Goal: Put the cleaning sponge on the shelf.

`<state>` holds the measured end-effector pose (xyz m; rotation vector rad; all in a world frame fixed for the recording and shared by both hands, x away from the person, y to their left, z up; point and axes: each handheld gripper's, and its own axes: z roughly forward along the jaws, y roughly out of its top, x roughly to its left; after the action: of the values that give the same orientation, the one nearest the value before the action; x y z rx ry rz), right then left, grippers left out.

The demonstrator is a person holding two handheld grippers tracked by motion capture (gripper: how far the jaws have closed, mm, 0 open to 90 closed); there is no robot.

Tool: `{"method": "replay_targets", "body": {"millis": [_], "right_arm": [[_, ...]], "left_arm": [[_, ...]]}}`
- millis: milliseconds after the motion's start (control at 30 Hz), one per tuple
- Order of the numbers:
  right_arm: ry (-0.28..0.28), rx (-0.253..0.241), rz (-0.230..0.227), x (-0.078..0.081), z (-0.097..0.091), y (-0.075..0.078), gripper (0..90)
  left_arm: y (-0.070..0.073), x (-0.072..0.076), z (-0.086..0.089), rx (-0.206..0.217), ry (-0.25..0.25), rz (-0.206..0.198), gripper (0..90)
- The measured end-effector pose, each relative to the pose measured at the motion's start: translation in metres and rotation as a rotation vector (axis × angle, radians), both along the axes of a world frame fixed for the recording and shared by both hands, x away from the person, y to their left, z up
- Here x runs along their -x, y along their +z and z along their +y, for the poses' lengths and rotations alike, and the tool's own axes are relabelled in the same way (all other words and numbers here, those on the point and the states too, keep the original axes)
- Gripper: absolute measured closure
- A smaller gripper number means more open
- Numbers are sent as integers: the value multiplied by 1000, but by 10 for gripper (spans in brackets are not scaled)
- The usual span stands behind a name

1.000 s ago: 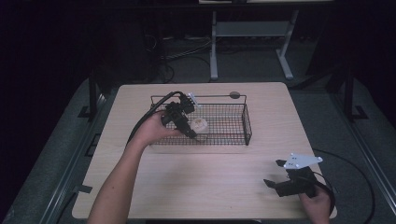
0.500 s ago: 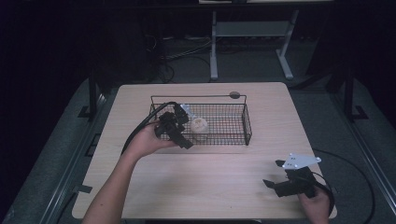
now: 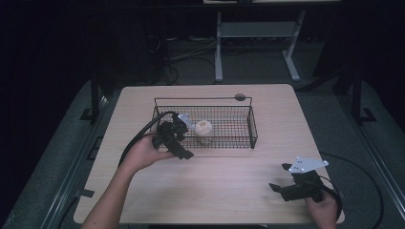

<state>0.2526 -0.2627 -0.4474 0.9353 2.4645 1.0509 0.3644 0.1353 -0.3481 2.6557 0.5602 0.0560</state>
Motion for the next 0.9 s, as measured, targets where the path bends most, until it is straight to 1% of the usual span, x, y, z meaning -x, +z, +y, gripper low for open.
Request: {"method": "replay_targets", "body": {"millis": [167, 267, 333, 400, 500, 567, 667, 767, 900], "right_arm": [[2, 4, 1, 0, 1, 0, 141], [-2, 6, 2, 1, 1, -1, 141], [-4, 3, 8, 1, 2, -1, 141], [-6, 5, 13, 2, 2, -1, 141], [-6, 5, 12, 1, 2, -2, 141], [-4, 7, 9, 1, 2, -2, 141], [-6, 9, 12, 1, 2, -2, 141], [-9, 12, 12, 2, 2, -2, 141], [-14, 10, 18, 2, 2, -3, 141]], "left_arm": [[-3, 6, 5, 6, -3, -8, 230], [-3, 9, 10, 8, 4, -11, 230], [-3, 11, 11, 12, 7, -6, 230], [-3, 15, 13, 11, 2, -14, 230], [-4, 21, 16, 15, -3, -8, 230], [-6, 25, 18, 11, -1, -18, 230], [-9, 31, 21, 15, 3, -19, 230], [-12, 36, 26, 29, 5, -16, 230], [-18, 42, 30, 25, 10, -6, 230]]}}
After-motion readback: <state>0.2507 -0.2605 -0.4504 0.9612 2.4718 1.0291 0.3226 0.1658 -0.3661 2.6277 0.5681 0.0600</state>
